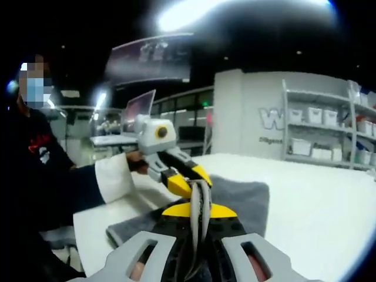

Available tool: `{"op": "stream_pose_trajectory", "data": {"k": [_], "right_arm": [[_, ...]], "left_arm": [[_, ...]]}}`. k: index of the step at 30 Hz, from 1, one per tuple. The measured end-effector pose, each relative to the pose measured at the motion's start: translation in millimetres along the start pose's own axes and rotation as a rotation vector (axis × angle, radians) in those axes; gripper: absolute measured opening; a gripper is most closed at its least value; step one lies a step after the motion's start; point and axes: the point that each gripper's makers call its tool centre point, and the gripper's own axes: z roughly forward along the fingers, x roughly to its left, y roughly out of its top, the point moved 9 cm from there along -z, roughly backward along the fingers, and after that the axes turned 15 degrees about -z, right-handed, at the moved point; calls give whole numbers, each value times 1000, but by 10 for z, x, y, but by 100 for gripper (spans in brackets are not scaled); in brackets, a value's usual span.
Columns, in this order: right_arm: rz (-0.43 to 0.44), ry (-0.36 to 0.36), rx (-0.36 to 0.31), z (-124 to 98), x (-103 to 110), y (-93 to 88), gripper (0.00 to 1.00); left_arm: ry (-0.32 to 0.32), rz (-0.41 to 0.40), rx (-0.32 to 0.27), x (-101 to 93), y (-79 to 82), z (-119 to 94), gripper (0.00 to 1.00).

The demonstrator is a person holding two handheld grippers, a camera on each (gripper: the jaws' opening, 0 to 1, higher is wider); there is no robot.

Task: Open the folded towel by lifting each exposed corner and separating the folded layers until the towel lies flat within the target outline without major curled edges

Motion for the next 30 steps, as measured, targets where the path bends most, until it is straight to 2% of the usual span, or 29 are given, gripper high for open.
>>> {"op": "stream_pose_trajectory", "data": {"k": [2, 5, 8, 10, 14, 16, 19, 21, 22, 25, 27, 30], "right_arm": [[17, -8, -3, 5, -35, 4, 0], [31, -24, -8, 3, -104, 8, 0], [46, -48, -14, -5, -169, 4, 0], [58, -67, -17, -15, -220, 0, 0], [71, -97, -27, -49, -239, -8, 0], [67, -104, -27, -49, -245, -15, 0], [73, -109, -25, -57, -264, -26, 0], [76, -124, -29, -80, -299, -22, 0], [79, -130, -32, -98, -315, -17, 0], [90, -142, -37, -126, -348, -24, 0], [93, -155, -40, -149, -380, -40, 0], [103, -167, -43, -176, -427, -53, 0]], "left_arm": [[21, 29, 1, 7, 5, -12, 30], [53, 67, 11, 18, 9, -26, 44], [70, 67, -5, 34, 22, -44, 55], [82, 41, -15, 63, 34, -77, 57], [83, -103, -75, 104, 71, -154, 55], [99, -174, -99, 143, 93, -212, 55], [135, -236, -130, 210, 121, -283, 53], [132, -315, -165, 218, 137, -311, 49], [137, -328, -174, 218, 136, -318, 47], [132, -295, -190, 236, 108, -387, 39], [174, -257, -189, 262, 99, -418, 27], [158, -289, -175, 236, 79, -414, 21]]}}
